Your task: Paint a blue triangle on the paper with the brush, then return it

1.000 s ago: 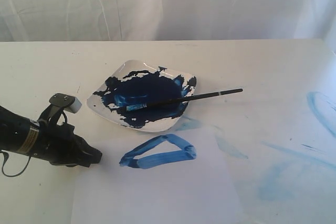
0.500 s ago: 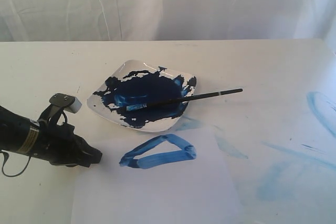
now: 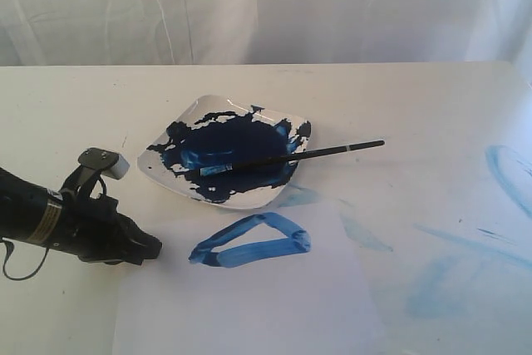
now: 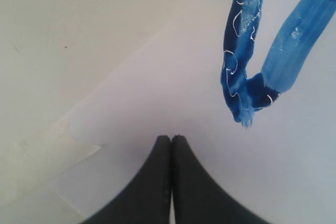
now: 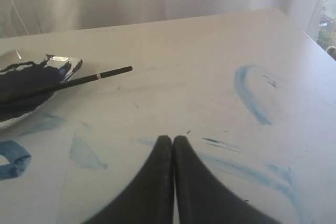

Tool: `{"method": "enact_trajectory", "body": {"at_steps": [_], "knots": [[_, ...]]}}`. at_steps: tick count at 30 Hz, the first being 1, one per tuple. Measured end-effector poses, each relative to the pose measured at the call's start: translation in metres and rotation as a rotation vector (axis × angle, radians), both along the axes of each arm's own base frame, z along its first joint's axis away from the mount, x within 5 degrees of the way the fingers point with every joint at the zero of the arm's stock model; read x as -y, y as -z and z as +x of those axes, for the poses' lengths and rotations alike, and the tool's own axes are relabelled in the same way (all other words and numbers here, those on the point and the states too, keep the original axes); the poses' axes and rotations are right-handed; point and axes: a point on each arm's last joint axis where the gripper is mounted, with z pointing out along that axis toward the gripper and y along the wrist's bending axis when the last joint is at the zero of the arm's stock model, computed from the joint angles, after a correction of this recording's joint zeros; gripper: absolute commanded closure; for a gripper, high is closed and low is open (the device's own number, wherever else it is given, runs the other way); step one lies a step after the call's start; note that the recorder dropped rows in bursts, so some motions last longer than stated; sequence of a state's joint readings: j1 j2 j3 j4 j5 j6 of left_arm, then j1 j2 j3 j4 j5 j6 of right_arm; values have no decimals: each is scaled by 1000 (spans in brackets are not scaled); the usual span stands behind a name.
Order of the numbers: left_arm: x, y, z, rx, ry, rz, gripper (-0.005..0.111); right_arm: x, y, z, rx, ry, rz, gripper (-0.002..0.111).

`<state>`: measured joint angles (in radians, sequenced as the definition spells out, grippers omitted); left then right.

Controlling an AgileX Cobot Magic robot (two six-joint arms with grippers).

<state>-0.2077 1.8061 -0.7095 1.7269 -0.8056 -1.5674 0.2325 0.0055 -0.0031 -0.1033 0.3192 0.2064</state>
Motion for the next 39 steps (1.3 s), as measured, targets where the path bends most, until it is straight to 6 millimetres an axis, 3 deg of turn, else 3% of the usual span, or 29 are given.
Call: {"method": "enact_trajectory", "body": {"at_steps": [26, 39], "knots": [[0, 0, 0, 0, 0, 0, 107, 3, 0, 0, -11, 77, 48, 108], [0, 0, 0, 0, 0, 0, 107, 3, 1, 0, 9, 45, -85, 108]]}}
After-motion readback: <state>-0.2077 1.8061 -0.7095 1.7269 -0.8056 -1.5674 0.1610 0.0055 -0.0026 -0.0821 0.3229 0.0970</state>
